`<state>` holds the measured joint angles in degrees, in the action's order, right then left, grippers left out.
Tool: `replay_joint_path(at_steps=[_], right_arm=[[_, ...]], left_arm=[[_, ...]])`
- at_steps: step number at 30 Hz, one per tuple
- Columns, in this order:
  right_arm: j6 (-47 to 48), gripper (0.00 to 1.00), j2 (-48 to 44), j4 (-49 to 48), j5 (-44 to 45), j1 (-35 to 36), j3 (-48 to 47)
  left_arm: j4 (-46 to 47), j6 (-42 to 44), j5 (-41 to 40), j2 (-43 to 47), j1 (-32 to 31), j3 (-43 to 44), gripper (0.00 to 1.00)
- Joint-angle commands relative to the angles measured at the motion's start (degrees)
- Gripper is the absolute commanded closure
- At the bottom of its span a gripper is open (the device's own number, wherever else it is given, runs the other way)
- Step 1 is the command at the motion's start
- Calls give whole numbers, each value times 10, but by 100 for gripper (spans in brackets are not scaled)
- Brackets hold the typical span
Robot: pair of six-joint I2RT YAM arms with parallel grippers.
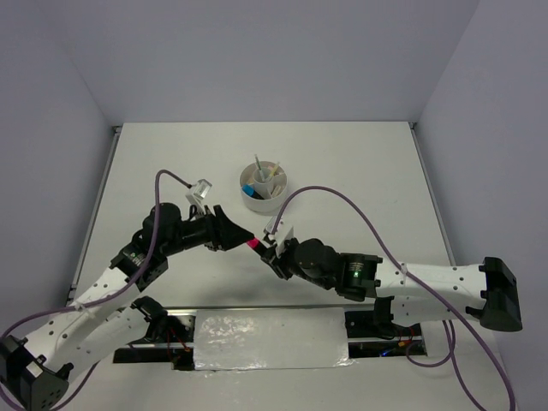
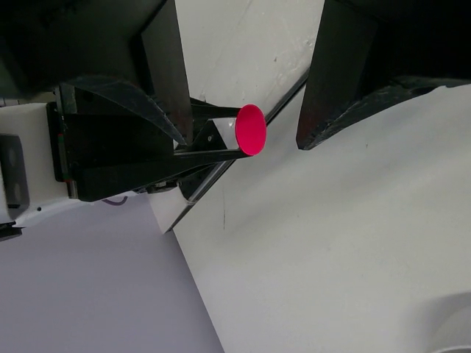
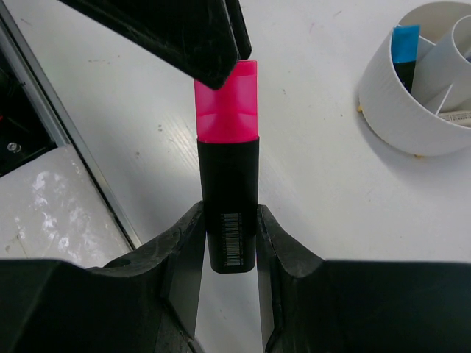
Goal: Sort the stationery into containers
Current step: Place the pen in the storage box.
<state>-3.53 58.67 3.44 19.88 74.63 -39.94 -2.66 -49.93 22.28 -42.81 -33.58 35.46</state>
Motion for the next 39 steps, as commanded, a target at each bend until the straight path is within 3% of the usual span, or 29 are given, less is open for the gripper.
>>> replay_joint_path(at_steps=[1,6,9,15,16,18,19,20,23,28,39], right_arm=[[5,90,-8,-9,20,2,-23],[9,89,-7,-6,18,3,-29],[10,89,-1,-5,17,3,-33],[11,85,5,-20,17,6,-35],[8,79,6,-20,23,6,-36],[-8,40,7,-19,54,6,-33],[-16,13,3,-21,67,5,-26],[-30,0,-1,-20,81,6,-21],[-62,0,-31,-17,132,3,2],[-124,0,-116,37,233,1,32],[-161,0,-244,143,238,-1,36]], left_arm=[[28,-2,4,-10,-10,13,34],[28,1,-5,-25,-25,13,43],[38,-2,-3,-31,-32,14,55],[44,3,0,-57,-39,26,93],[43,5,-1,-60,-39,29,100],[28,25,-34,-64,-39,41,100],[18,33,-56,-66,-39,47,100],[3,43,-110,-68,-39,53,100],[-11,76,-199,-90,-40,85,100],[21,115,-270,-170,-35,130,100],[83,133,-326,-310,5,208,100]])
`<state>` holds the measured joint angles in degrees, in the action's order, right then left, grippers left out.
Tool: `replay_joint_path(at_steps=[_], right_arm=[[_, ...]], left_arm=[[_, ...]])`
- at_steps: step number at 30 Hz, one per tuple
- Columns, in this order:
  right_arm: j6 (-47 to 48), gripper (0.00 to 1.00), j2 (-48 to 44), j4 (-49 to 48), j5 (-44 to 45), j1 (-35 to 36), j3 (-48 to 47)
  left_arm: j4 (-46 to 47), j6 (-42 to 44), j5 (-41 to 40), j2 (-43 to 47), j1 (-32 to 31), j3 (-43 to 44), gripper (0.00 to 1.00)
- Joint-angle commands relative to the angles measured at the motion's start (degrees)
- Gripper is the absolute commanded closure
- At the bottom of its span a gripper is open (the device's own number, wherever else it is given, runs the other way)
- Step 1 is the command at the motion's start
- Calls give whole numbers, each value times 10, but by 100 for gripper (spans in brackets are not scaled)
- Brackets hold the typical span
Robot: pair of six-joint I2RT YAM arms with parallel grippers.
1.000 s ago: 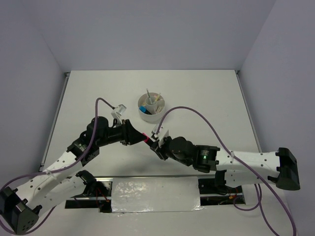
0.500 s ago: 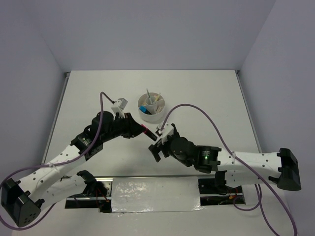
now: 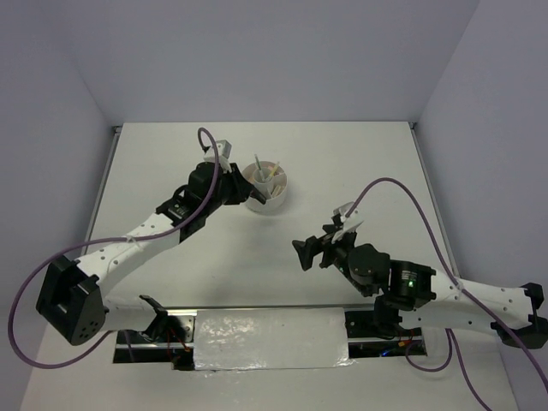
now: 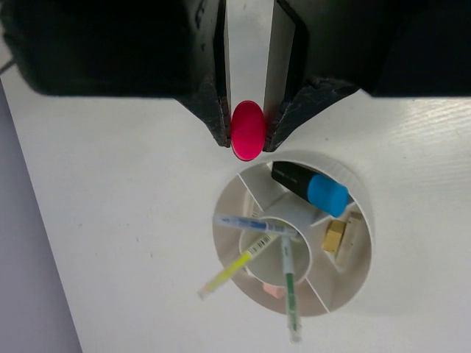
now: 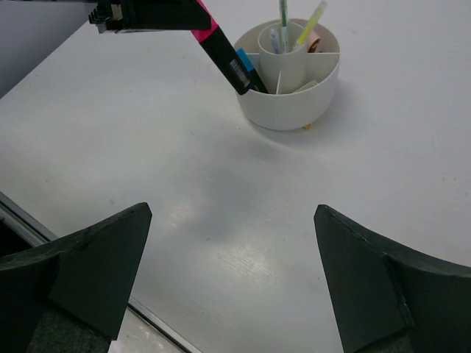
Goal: Sort the stationery into containers
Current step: Place the pen in the storage box.
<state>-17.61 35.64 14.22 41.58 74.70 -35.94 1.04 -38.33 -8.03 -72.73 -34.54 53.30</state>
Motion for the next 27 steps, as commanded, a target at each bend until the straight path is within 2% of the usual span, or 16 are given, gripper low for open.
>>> replay_joint_path(at_steps=[1,9,20,22,23,25,26,27], right_arm=[[-21,0,-21,40,22,-1,-4],[-21,0,-36,57,17,-2,-3],[-16,0,-43,68,8,-1,-9],[-17,0,-45,71,6,-2,-9],[-17,0,-48,71,6,-1,-9],[-17,0,-51,71,5,-2,-8],[-17,0,-52,71,4,-2,-7],[-16,0,-54,69,3,-1,-5]], left_arm=[[50,18,-20,-17,18,31,100],[80,15,0,-47,43,30,100],[121,-4,7,-85,49,13,89],[124,-6,6,-92,50,12,83],[123,-8,6,-97,50,11,76],[122,-11,9,-102,52,11,69],[124,-12,15,-102,52,10,58],[122,-16,15,-103,51,9,53]])
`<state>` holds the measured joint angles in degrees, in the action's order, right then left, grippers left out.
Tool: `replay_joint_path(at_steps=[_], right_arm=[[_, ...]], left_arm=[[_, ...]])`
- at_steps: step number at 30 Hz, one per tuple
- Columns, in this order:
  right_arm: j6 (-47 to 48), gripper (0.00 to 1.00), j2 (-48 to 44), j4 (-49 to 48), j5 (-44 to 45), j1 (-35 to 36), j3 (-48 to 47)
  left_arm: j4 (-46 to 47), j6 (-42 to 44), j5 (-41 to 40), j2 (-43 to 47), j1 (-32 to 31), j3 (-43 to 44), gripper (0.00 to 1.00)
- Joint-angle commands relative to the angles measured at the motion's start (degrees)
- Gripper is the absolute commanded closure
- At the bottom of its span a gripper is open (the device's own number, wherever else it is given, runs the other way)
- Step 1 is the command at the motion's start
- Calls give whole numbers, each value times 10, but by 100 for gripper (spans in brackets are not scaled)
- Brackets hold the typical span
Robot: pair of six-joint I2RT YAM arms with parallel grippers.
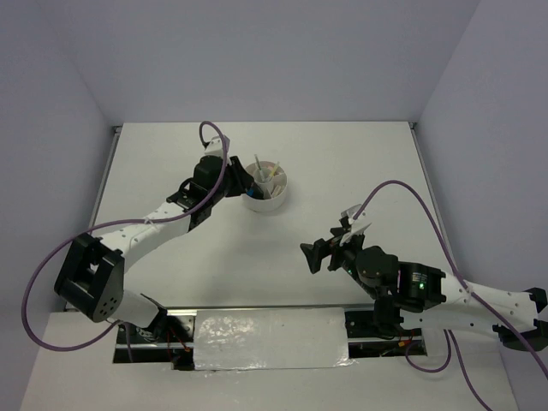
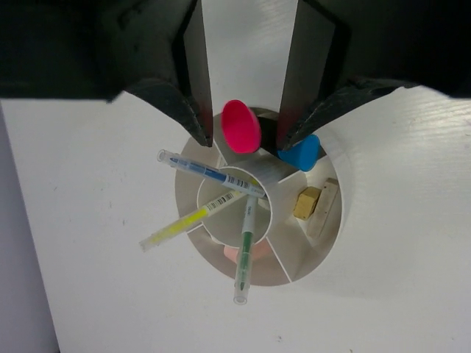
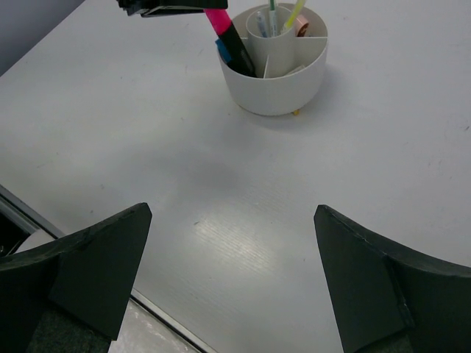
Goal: Sort the stationery into containers
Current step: Place the pen in the storage box.
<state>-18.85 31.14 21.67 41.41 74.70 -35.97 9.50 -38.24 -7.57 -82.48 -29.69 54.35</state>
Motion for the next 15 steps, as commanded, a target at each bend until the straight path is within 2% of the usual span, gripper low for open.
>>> replay_joint_path(at_steps=[1,2,3,6,12,15], right_arm=[[-2,0,-9,-7,4,0,-5],[-2,0,-9,-8,3,0,-5],[-3,0,-9,-8,3,-1,-6],[-3,0,-7,-6,1,-1,-8],[-8,0,-13,-1,1,-2,-12],[-19,0,-20,10,5,-2,-22]], left_arm=[[39,-19,12,-5,3,-3,46],[38,-24,9,-5,3,-5,38],[33,-26,5,-4,4,-6,24],[21,-32,-2,0,5,-6,12],[-12,-32,-14,58,9,-7,9],[-90,-20,-41,99,8,22,3]])
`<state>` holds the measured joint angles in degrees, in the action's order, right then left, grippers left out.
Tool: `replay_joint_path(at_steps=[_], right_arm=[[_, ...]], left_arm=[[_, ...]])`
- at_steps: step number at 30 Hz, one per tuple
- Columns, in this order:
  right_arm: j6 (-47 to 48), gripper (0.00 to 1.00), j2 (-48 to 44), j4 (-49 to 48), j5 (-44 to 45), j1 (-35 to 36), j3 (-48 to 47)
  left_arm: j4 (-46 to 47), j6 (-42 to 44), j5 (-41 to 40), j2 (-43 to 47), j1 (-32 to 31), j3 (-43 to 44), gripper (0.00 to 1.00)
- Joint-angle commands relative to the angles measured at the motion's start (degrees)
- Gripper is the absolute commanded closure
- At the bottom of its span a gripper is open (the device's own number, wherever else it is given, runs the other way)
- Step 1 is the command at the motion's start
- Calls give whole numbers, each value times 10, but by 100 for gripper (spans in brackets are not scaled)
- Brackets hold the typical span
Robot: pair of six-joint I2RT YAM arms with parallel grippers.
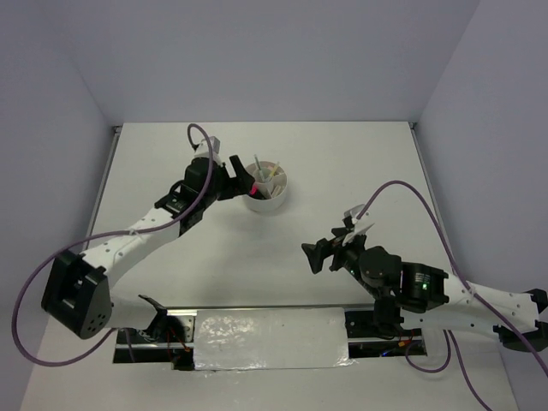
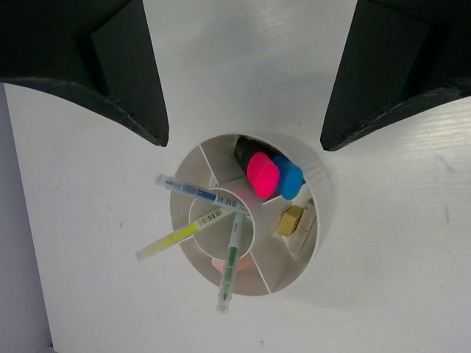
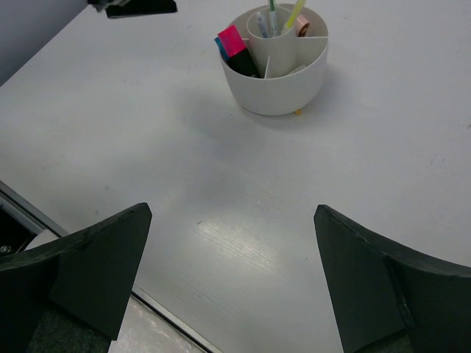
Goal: Sort the stationery into containers
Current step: Place the pen in the storage box, then reset both arms
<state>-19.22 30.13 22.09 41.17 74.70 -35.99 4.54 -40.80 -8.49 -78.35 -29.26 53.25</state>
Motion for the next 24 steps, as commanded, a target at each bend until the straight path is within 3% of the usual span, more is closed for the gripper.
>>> replay_joint_path(at_steps=[1,10,18,24], right_arm=[[-19,0,-10,13,10,0,-32],[-67,0,-2,127,80,-1,-144],[-86,0,16,239,116,-1,-273],[-85,0,27,316,144,-1,-354]], left_arm=[[-72,15,-41,67,3,43,2],[-353,43,-166,240,7,110,1],[-460,110,-234,341,9,141,1],[-497,131,-318,392,10,118,1]])
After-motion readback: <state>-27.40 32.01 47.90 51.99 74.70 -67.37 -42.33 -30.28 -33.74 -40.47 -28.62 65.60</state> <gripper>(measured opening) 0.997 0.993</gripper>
